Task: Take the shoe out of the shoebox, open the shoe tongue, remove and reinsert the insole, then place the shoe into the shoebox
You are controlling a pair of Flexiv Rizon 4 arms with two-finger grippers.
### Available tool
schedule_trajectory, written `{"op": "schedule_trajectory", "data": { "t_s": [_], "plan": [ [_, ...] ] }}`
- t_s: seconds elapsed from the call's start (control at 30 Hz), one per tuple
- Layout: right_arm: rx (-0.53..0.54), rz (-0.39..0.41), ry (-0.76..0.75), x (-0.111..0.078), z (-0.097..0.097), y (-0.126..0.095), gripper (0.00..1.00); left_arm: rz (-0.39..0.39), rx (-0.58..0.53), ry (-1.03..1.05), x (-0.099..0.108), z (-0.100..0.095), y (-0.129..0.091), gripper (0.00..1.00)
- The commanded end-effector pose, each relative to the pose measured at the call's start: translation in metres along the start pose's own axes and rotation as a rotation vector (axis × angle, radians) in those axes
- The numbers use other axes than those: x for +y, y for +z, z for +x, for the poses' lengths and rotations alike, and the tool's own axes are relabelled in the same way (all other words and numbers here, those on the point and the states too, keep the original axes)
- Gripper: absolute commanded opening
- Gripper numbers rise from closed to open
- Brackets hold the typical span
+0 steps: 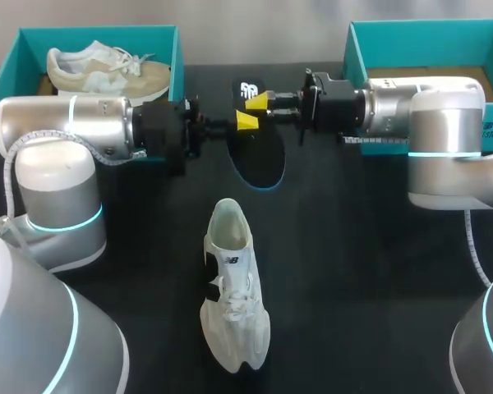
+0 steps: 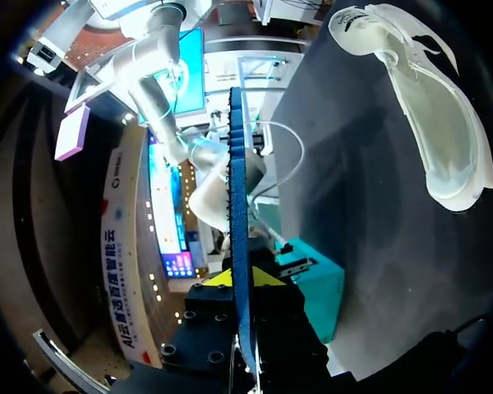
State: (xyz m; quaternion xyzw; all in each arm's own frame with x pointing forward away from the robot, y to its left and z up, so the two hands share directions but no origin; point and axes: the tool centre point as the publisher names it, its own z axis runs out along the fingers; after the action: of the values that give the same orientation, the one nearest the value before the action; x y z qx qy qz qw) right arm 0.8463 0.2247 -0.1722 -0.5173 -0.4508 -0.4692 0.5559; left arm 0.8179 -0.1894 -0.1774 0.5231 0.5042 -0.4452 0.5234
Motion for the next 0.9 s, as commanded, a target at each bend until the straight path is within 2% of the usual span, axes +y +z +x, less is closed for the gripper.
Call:
{"op": "schedule_trajectory", "data": {
  "t_s": [0.03, 0.17, 0.37, 0.47, 0.5, 0.6, 0.63, 0.9],
  "plan": [
    [0.024, -0.021, -0.006, -0.007, -0.001, -0.004, 1.00, -0.010, 0.018, -0.008, -0.004, 0.002, -0.011, 0.00],
    [0.041, -0.046, -0.013, -0.016, -0.003, -0.012, 1.00, -0.030, 0.015, -0.050, -0.008, 0.005, -0.029, 0.00],
    [0.043, -0.070, -0.023, -0.027, -0.004, -0.022, 1.00, -0.025, 0.028, -0.251, -0.018, 0.001, -0.058, 0.00],
    [0.039, -0.079, -0.031, -0.030, -0.004, -0.024, 1.00, 0.000, 0.034, -0.355, -0.025, -0.006, -0.067, 0.00],
    [0.036, -0.081, -0.034, -0.031, -0.005, -0.026, 1.00, 0.031, 0.013, -0.429, -0.027, -0.008, -0.070, 0.00],
    [0.046, -0.095, -0.025, -0.033, -0.005, -0.028, 1.00, 0.103, -0.056, -0.586, -0.032, -0.014, -0.076, 0.00],
    [0.046, -0.095, -0.025, -0.033, -0.005, -0.028, 1.00, 0.119, -0.061, -0.562, -0.035, -0.019, -0.078, 0.00],
    [0.046, -0.095, -0.025, -0.033, -0.005, -0.028, 1.00, 0.119, -0.061, -0.562, -0.035, -0.019, -0.078, 0.00]
  ]
}}
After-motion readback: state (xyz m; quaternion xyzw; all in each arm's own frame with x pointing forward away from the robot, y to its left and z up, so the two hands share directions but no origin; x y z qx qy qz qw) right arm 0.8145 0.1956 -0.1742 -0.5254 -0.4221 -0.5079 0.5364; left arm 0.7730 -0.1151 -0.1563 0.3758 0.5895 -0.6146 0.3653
